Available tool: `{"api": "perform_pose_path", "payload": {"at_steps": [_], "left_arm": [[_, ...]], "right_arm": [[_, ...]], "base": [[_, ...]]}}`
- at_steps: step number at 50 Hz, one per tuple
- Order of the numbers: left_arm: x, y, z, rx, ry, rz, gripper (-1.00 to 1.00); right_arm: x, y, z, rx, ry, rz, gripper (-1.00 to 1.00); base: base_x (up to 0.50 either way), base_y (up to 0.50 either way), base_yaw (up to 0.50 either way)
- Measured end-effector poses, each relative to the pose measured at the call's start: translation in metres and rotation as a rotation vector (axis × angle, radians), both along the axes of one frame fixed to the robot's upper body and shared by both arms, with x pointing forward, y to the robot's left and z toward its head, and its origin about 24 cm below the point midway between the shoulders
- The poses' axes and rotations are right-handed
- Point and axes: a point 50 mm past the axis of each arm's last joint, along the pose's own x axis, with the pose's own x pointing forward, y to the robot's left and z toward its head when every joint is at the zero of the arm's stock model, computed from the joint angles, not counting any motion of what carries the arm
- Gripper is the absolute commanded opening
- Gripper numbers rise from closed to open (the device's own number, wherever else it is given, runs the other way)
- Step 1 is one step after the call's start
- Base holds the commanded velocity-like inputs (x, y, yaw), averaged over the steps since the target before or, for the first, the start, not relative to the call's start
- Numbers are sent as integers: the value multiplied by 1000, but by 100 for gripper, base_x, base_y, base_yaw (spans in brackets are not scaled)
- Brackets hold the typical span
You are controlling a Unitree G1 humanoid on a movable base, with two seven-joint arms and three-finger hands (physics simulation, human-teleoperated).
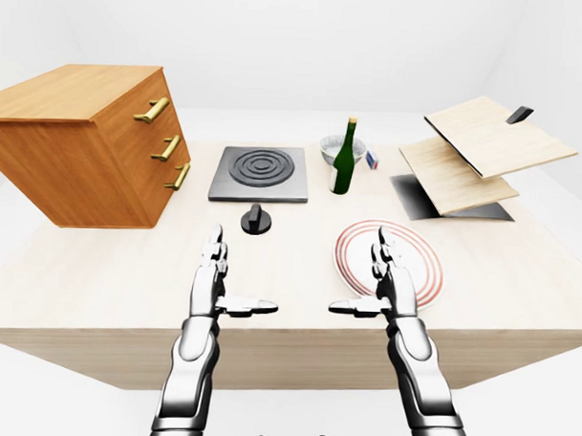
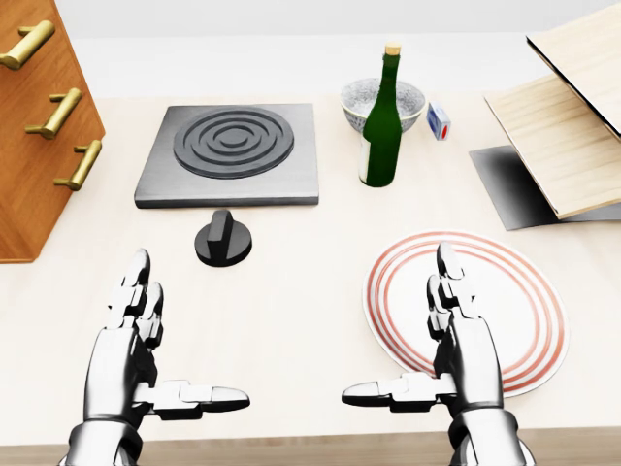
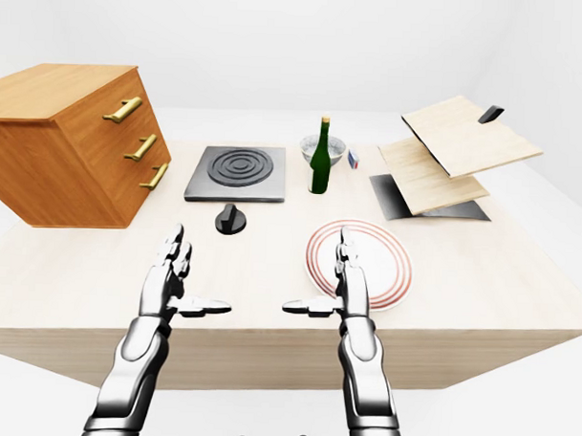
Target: Turn on the stove.
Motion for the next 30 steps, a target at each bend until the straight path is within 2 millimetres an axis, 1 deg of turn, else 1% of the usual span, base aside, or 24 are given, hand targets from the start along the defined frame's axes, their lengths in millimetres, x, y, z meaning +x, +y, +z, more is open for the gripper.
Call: {"api": "perform_pose_path", "payload": {"at_steps": [11, 30], "left_arm": [[0, 4, 0, 1, 0, 1, 100], [0, 7, 0, 3, 0, 2, 100]], "right_arm": [[0, -5, -1, 6, 3, -3, 100], [0, -7, -1, 7, 3, -3, 100]], "base": [[0, 0, 0], [0, 0, 0]]}}
